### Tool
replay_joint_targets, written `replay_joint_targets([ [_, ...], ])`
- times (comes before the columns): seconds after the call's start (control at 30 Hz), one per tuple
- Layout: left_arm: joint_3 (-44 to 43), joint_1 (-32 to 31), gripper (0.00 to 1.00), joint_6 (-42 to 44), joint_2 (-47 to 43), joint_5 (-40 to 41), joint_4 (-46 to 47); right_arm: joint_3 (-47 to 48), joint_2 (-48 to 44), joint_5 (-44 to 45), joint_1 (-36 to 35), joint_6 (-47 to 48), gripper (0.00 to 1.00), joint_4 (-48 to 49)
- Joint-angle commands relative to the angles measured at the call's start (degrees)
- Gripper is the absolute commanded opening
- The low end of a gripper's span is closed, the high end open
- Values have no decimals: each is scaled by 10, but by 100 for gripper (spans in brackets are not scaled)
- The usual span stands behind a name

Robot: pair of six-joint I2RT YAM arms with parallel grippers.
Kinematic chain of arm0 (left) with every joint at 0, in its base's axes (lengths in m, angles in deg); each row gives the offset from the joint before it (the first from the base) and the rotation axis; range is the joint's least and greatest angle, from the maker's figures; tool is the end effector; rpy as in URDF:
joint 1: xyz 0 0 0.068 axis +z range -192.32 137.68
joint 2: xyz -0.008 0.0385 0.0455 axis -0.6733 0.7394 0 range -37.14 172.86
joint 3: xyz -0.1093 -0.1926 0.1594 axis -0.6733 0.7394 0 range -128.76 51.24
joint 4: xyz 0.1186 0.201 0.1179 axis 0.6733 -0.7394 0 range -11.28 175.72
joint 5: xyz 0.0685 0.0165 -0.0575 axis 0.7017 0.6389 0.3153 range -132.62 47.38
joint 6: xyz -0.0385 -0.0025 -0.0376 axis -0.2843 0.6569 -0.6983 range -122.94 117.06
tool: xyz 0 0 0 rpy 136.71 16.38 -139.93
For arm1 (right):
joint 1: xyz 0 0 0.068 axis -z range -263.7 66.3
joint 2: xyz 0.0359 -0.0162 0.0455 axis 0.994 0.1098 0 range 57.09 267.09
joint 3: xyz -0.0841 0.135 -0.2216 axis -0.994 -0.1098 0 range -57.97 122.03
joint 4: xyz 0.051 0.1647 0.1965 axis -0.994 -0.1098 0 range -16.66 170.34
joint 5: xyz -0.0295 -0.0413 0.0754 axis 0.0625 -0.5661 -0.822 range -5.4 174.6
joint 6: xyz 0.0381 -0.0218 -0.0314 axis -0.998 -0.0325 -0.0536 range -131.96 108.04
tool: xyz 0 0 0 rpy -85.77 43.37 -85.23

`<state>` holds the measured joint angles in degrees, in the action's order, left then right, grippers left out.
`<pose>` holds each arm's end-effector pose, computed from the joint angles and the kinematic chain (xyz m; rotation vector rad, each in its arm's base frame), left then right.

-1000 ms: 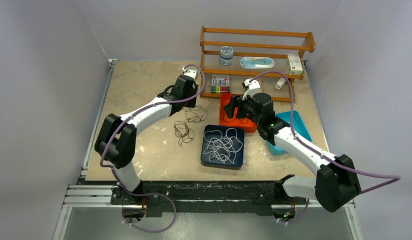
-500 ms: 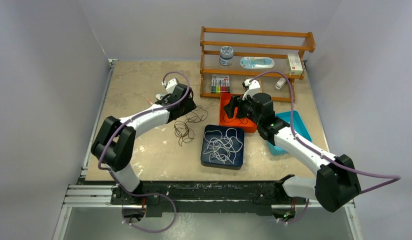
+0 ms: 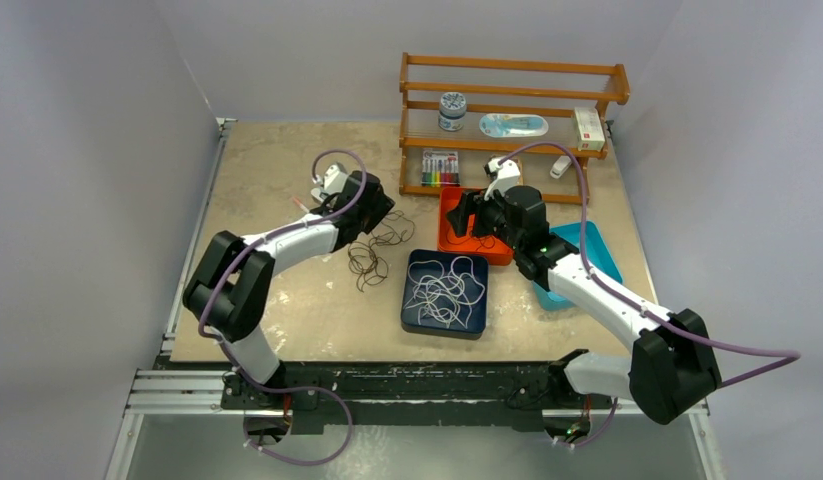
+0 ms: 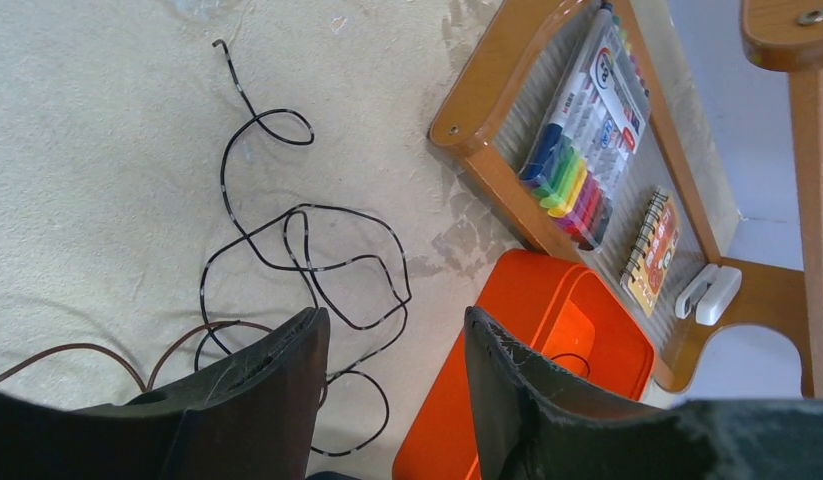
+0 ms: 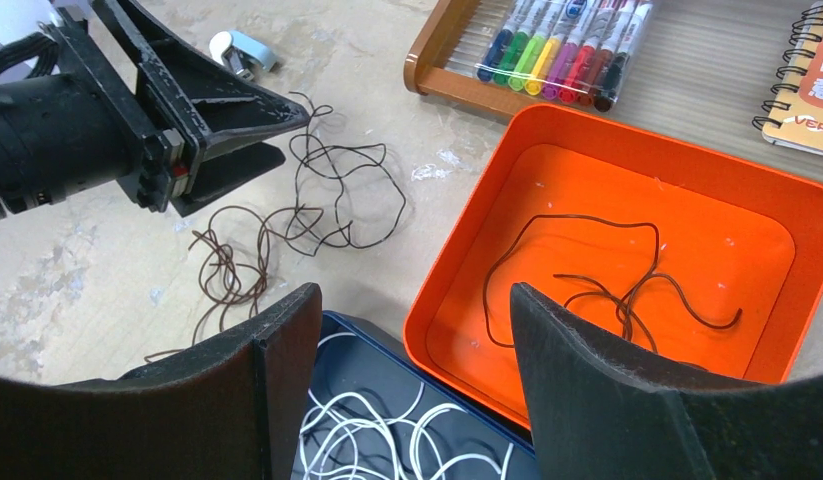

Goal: Untangle the cables

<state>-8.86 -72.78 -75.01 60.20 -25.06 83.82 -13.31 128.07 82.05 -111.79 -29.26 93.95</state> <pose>0.3233 -0.1778 0.2067 -0.9692 2.0778 -0.6272 0.2525 0.1366 0.2840 -0.2049 1.8222 0.6033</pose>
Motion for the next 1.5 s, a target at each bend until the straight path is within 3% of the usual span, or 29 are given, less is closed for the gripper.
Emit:
replay_joint_targets([
  [0.0, 5, 5, 52, -28, 12, -1, 35, 5, -15, 7, 1, 2, 72, 15],
  [0.37, -1, 18, 51, -35, 43, -5, 38, 3, -13, 8, 1, 2, 72, 16],
  [0.5, -3, 21, 44, -31, 53, -5, 48, 2, -14, 9, 1, 2, 72, 16],
  [0.63, -10, 23, 32, -27, 67, -11, 59, 0, -17, 10, 1, 0, 72, 16],
  [0.83, -22, 27, 1, -7, 77, -17, 73, -2, -24, 14, 1, -1, 72, 14],
  [1.17, -33, 27, 0, 100, -38, 14, 35, -11, -52, 19, 1, 5, 72, 46],
  [1.33, -121, 27, 0, 216, -68, -35, -36, -19, -72, 7, 1, 36, 72, 94],
  [1.47, -203, 27, 0, 289, -73, -86, -101, -18, -84, -16, 1, 80, 78, 144],
])
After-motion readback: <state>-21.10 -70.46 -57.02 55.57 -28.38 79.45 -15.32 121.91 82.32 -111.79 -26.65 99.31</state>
